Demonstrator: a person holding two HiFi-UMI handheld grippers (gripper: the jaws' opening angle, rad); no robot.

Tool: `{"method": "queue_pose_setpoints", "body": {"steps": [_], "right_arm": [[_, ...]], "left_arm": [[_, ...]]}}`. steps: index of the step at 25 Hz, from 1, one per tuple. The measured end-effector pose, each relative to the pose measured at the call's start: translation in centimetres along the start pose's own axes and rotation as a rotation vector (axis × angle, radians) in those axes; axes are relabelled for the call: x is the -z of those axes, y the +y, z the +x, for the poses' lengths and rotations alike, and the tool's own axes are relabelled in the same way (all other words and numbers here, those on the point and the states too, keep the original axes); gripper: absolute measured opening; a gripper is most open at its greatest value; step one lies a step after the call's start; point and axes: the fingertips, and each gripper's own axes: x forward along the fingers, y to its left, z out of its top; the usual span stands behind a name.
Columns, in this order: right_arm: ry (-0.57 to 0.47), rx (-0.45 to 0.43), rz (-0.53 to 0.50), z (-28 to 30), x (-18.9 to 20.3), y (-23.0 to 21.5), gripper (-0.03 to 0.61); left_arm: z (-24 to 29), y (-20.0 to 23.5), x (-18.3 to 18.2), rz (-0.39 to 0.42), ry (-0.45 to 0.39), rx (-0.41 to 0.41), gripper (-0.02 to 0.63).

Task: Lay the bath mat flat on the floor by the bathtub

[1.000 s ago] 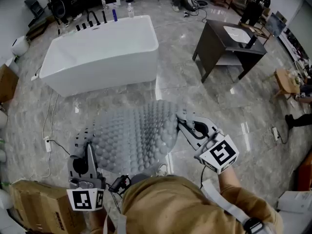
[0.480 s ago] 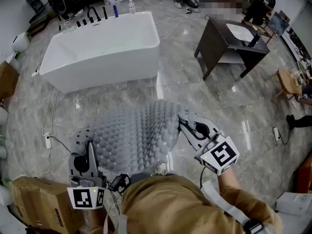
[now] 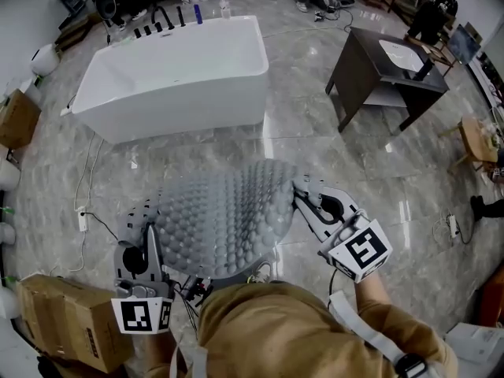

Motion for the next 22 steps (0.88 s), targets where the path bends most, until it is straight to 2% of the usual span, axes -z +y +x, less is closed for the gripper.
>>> {"method": "queue_pose_setpoints", "body": {"steps": [5,11,22], "right_arm": [[0.015,-0.003,-0.007,1.9,-0.1,-0.8,0.04],[0.034,0.031,-0.012,5.4,-0.6,-3.5,0.041],[0.095,0.082,-0.023,16.7,-3.5,-7.4,0.04]], "left_arm": [[1.9,1.4,0.5,-0.011,-0.005,-0.004,0.036],[6.5,3.4,2.1,-0.038,-0.005,0.03,0.037],[17.2,12.5,4.2,-0.08,-0.018,0.083,0.035]]}}
